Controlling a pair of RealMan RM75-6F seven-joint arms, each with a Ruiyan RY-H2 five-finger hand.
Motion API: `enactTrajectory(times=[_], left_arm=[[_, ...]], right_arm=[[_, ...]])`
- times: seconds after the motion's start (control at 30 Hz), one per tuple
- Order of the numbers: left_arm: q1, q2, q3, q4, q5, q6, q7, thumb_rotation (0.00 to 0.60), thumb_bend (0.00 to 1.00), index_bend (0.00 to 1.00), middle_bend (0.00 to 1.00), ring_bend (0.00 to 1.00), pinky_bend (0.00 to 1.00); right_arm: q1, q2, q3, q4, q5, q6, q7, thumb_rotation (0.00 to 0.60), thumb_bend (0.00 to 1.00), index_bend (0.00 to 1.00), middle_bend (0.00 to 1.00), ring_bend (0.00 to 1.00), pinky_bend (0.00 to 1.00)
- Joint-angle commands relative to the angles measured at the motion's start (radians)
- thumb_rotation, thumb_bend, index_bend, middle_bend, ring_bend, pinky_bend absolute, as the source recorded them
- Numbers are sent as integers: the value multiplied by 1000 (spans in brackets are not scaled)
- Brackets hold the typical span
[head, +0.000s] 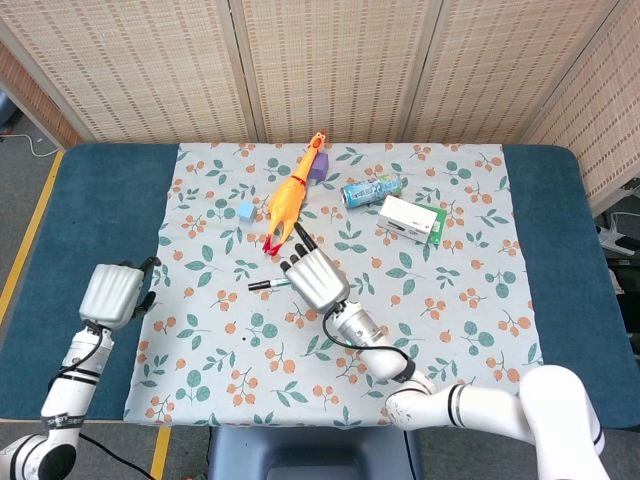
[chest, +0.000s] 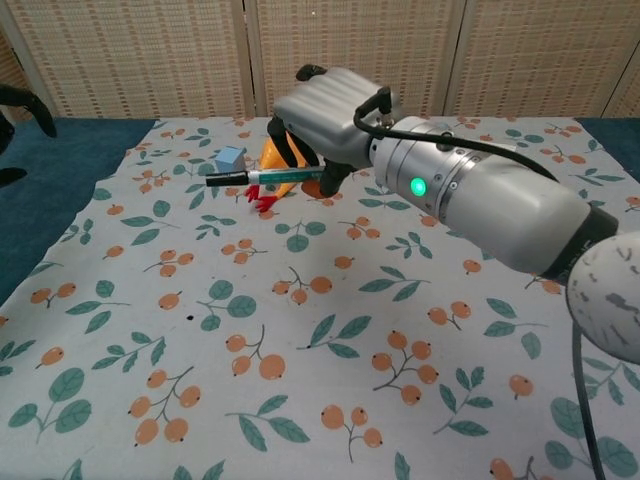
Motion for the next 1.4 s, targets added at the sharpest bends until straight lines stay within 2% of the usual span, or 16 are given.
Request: enactTrajectory(times=[0.03,0.33,0.8,0.9,1.17,1.4], left_arm=[[-61,-86,-11,1,-82,7,123,600,331,331,771,582,740],[-106,-171,-17,60,-116,37,154,600,329,343,841,646,800],[-152,-220,-18,69,-183,37,193,600,326,359,881,680,832],[-163,-250,-32,60,-224,24,165,600,319,361,890,692,847],[-181,-316,-90,103,-242,19,-7,600,297,422,924,730,882],[-210,-352,-102,142,-238,28,-24,600,294,391,933,736,885]], right_arm=[[16,-31,14,-7,28,29,-47,600,377,796,718,328,4],[38,-113,32,53,81,75,-102,600,376,796,718,328,7],[69,-178,37,142,100,94,-128,600,376,796,718,328,8],[87,-192,67,173,111,89,-110,600,376,796,718,328,8],[90,-184,69,210,120,72,-76,600,376,796,718,328,8],[90,-179,65,214,123,61,-43,600,376,796,718,328,8]])
